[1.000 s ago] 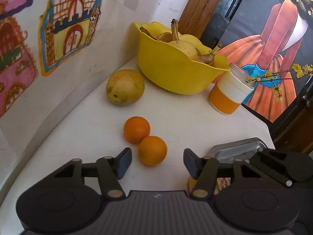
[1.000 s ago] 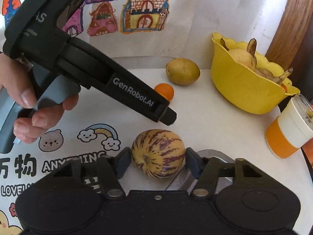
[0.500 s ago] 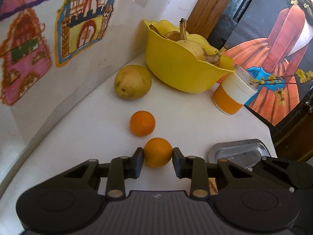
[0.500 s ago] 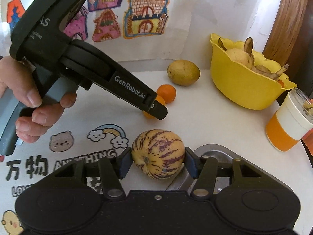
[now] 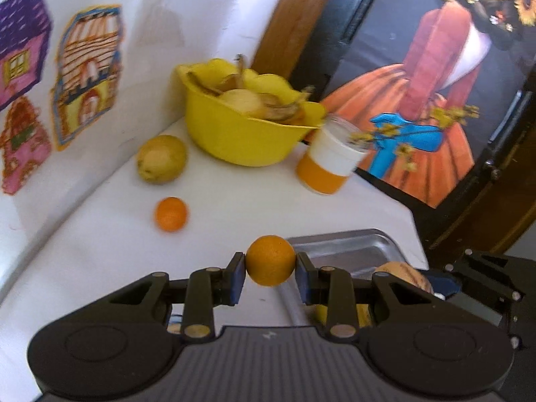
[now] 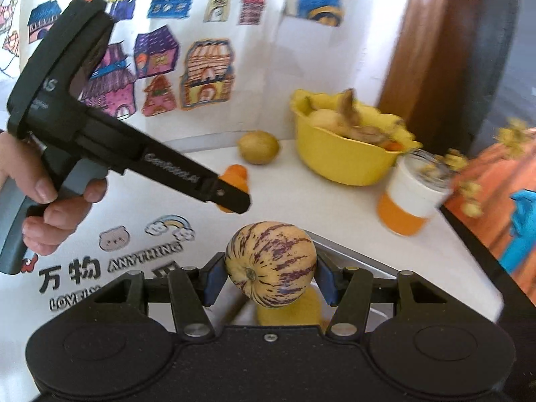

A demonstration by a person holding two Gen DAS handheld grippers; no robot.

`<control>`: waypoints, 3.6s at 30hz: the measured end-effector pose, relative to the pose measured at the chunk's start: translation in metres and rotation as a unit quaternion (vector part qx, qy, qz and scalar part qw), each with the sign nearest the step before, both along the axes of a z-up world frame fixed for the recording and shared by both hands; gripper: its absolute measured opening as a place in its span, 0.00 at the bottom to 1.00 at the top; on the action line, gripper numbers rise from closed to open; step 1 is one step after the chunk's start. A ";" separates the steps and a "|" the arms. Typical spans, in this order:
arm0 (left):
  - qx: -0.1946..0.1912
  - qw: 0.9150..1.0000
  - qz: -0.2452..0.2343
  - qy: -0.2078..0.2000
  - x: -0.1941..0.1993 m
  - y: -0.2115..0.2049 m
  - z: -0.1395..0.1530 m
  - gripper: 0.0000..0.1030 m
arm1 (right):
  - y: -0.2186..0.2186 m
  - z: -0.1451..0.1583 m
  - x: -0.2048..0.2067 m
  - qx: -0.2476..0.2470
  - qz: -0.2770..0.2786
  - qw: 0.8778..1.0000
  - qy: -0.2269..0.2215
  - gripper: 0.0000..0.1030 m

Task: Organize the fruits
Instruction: 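Carry the orange with the left tool while the right tool carries the pepino over the tray, then open the left tool over the tray while the right tool releases the pepino there, then move both open tools back toward the last orange and the brown oval fruit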

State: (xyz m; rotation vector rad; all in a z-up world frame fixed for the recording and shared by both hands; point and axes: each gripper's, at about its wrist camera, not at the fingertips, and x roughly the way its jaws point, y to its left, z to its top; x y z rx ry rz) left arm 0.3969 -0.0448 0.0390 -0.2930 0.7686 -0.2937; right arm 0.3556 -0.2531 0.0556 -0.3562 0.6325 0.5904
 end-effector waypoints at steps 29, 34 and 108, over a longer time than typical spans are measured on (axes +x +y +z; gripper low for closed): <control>0.023 0.991 -0.124 0.037 -0.050 -0.137 -0.021 0.34 | -0.112 -0.055 -0.046 0.008 -0.114 0.993 0.030 0.56; 0.031 0.990 -0.127 0.051 -0.050 -0.144 -0.028 0.34 | -0.115 -0.061 -0.049 0.010 -0.114 0.993 0.032 0.56; 0.093 0.926 0.361 -0.053 -0.404 0.141 0.063 1.00 | 0.065 0.029 -0.236 0.178 0.048 0.982 0.027 0.99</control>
